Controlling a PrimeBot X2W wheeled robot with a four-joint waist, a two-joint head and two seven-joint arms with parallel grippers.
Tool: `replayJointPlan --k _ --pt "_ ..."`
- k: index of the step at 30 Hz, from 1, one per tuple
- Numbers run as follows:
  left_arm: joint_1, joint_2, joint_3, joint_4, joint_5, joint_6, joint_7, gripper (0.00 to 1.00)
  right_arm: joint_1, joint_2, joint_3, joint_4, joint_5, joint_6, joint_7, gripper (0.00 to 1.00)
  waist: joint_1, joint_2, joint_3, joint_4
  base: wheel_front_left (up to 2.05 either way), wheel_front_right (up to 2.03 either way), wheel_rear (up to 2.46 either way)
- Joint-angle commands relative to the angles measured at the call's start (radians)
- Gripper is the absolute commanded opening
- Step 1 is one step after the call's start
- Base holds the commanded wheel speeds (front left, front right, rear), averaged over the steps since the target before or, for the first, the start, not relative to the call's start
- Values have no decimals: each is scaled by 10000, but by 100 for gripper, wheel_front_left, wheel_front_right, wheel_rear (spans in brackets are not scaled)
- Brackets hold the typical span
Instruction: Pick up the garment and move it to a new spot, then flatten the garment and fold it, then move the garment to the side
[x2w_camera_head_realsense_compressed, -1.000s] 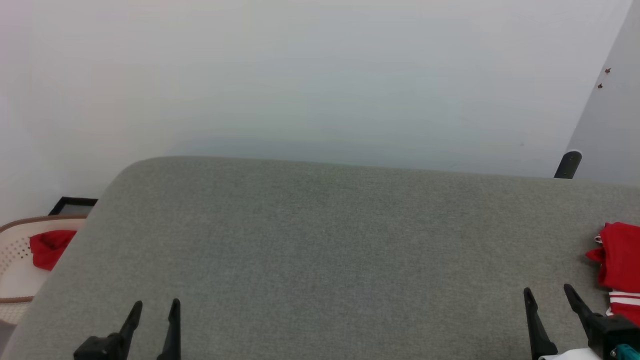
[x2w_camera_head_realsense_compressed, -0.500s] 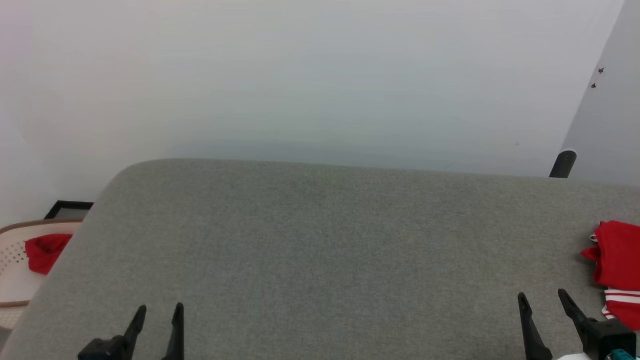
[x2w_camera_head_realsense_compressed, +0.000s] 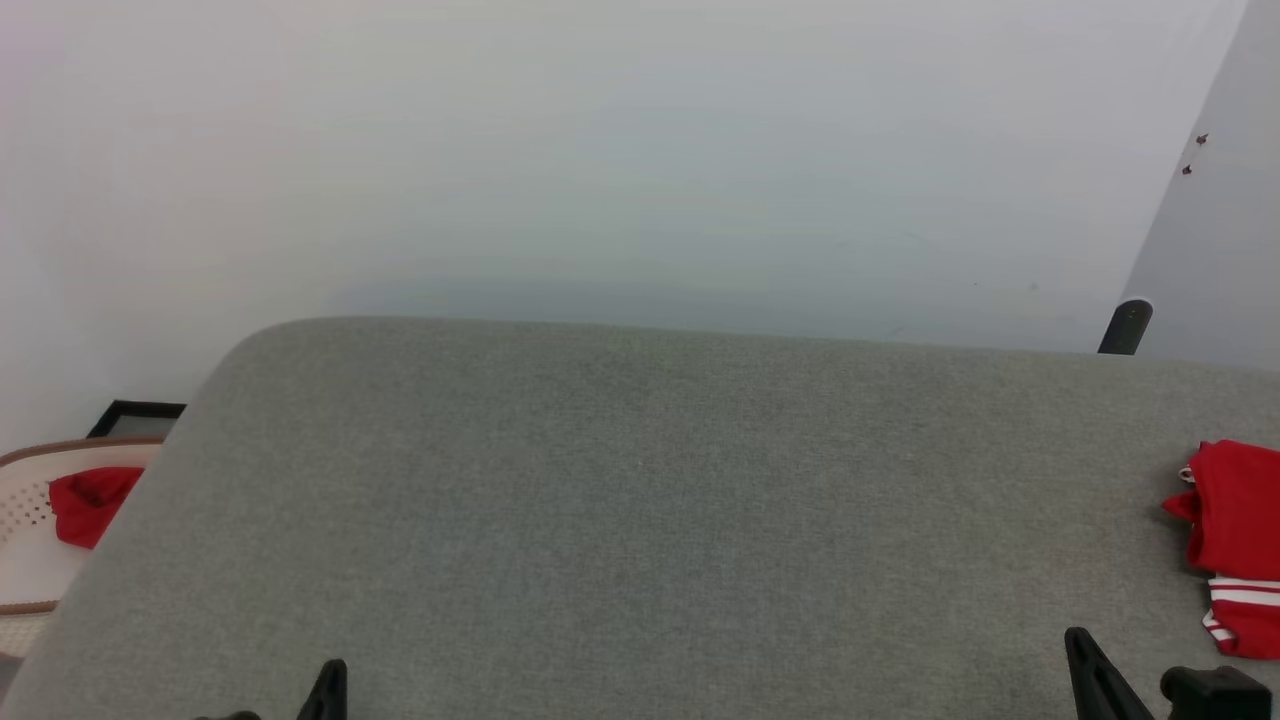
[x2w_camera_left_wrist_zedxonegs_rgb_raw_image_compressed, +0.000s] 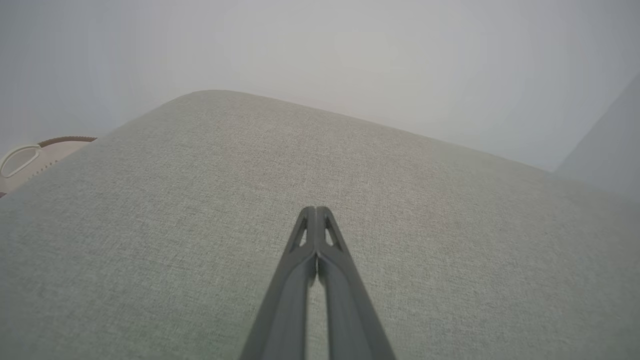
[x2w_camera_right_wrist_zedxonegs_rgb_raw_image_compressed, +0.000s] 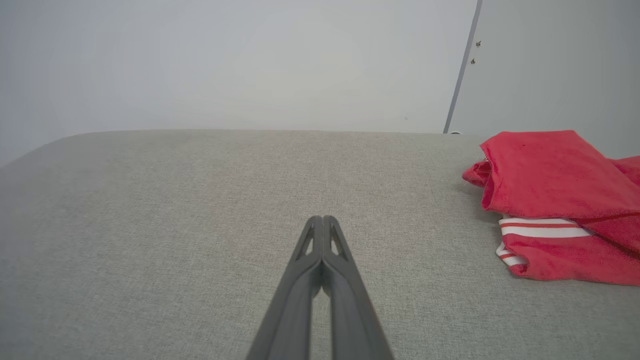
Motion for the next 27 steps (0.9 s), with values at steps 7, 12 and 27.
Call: replayJointPlan --k 7,12,27 --pt "-437 -41 121 -309 -1461 -3 357 0 -473 -24 -28 -49 1763 -1 145 0 0 0 90 -32 0 0 0" --pt "-539 -116 153 -403 -2278 -4 571 0 -596 -20 -13 -2 2745 -2 217 0 0 0 150 -54 0 0 0" --pt "-833 -327 265 -612 -4465 -8 1173 0 -987 -9 -48 198 5350 -3 485 0 0 0 330 -118 0 0 0"
